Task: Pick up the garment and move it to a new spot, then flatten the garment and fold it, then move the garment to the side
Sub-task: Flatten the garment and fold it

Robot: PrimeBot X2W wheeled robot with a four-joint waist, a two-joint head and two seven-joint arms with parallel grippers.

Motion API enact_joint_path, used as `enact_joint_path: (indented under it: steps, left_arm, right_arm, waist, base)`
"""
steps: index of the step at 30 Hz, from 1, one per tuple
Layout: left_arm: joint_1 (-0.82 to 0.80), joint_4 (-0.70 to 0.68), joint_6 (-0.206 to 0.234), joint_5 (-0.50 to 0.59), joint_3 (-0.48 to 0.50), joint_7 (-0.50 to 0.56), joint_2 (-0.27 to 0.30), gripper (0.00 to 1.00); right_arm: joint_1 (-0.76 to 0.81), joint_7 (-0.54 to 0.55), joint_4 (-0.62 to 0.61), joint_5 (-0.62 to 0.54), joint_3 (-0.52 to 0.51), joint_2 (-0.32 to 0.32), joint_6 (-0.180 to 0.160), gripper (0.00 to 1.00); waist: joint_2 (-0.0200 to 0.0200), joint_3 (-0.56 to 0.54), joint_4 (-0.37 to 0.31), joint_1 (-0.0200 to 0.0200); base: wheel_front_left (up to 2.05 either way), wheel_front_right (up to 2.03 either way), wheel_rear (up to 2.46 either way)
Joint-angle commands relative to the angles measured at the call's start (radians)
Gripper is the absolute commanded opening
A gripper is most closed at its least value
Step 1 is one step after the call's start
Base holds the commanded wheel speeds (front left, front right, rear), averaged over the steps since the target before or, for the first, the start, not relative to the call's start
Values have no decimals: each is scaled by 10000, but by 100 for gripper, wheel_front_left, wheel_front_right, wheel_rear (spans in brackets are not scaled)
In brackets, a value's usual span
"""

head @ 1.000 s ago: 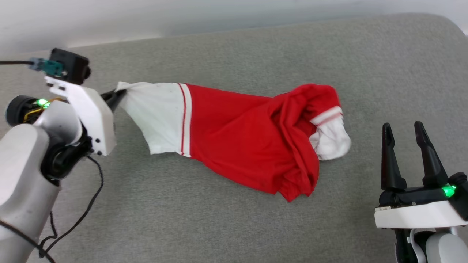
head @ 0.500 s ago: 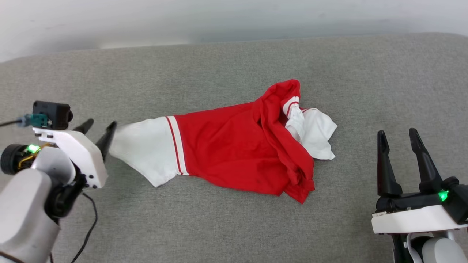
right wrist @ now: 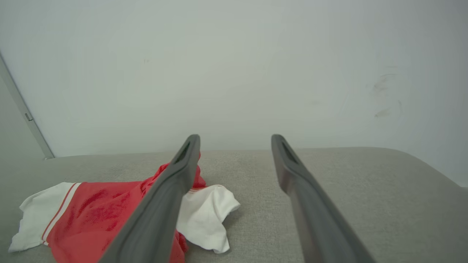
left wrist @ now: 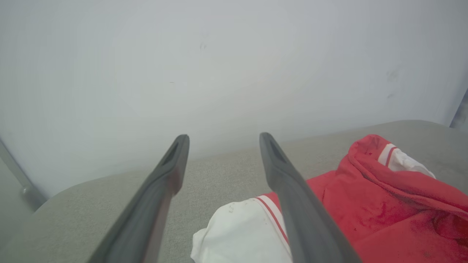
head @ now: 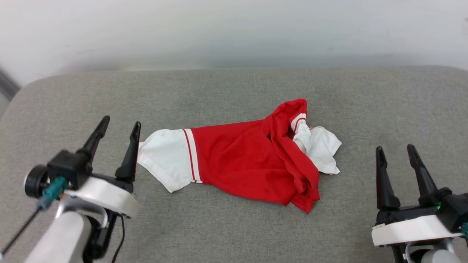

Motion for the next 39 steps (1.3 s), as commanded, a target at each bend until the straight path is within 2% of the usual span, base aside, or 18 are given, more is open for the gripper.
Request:
enact_joint_path:
  steps: [1, 6, 10, 13, 16, 20, 21, 22, 25, 27, 33, 39]
  left_arm:
    - [651, -777, 280, 345, 373, -71, -314, 100]
    - [2431, -2371, 747, 1425, 1340, -60, -1138, 100]
    - [3411, -2949, 789, 2037, 1822, -64, -1655, 100]
    - [3733, -3170, 660, 2309, 2026, -65, -1965, 100]
    - [3783, -3167, 423, 2483, 2183, -64, -2228, 100]
    - [3487, -3061, 82, 2685, 2335, -65, -2494, 100]
    - [3404, -3036, -5, 2735, 2362, -67, -2581, 100]
    - [3404, -3036, -5, 2735, 2362, -67, -2581, 100]
    - [3238, -2921, -254, 2790, 2456, -67, -2817, 100]
    - [3022, -2810, -502, 2837, 2589, -66, -3060, 100]
    - [2783, -2641, -867, 3102, 2663, -66, -3439, 100]
    - [2601, -2484, -1167, 3351, 2862, -66, -3845, 100]
  right_arm:
    - [169, 107, 5, -148, 60, 18, -3, 100]
    - [284, 397, -55, -278, -70, 12, -3, 100]
    - [200, 916, -227, -553, -207, 10, -3, 100]
    - [-56, 1862, -400, -561, -229, -139, -3, 100]
    - [-462, 3519, -368, -325, -107, -660, -5, 100]
    - [-1366, 6453, -162, 560, 270, -1429, -3, 100]
    - [-1607, 7189, -108, 814, 318, -1574, -3, 100]
    - [-1607, 7189, -108, 814, 318, -1574, -3, 100]
    - [-2264, 9250, 95, 1368, 478, -1901, -3, 100]
    - [-2761, 10596, 368, 1324, 742, -2308, -3, 100]
    - [-3252, 11492, 989, 1331, 950, -2580, -3, 100]
    - [-3383, 11369, 1836, 1149, 918, -2561, -3, 100]
  waist:
    - [0, -204, 135, 1]
    - [0, -371, 226, 1]
    - [0, -343, 308, 1]
    - [0, -146, 451, 1]
    - [0, 89, 614, 1]
    - [0, 521, 818, 1]
    - [0, 623, 878, 1]
    - [0, 623, 878, 1]
    - [0, 898, 1073, 1]
    - [0, 1188, 1316, 1]
    - [0, 1639, 1797, 1]
    - [0, 2017, 2297, 1]
  base:
    - [0, 0, 0]
    - [0, 0, 0]
    - [0, 0, 0]
    - [0, 0, 0]
    - [0, 0, 0]
    - [0, 0, 0]
    - [0, 0, 0]
    - [0, 0, 0]
    - [0, 0, 0]
    - [0, 0, 0]
    - [0, 0, 0]
    - [0, 0, 0]
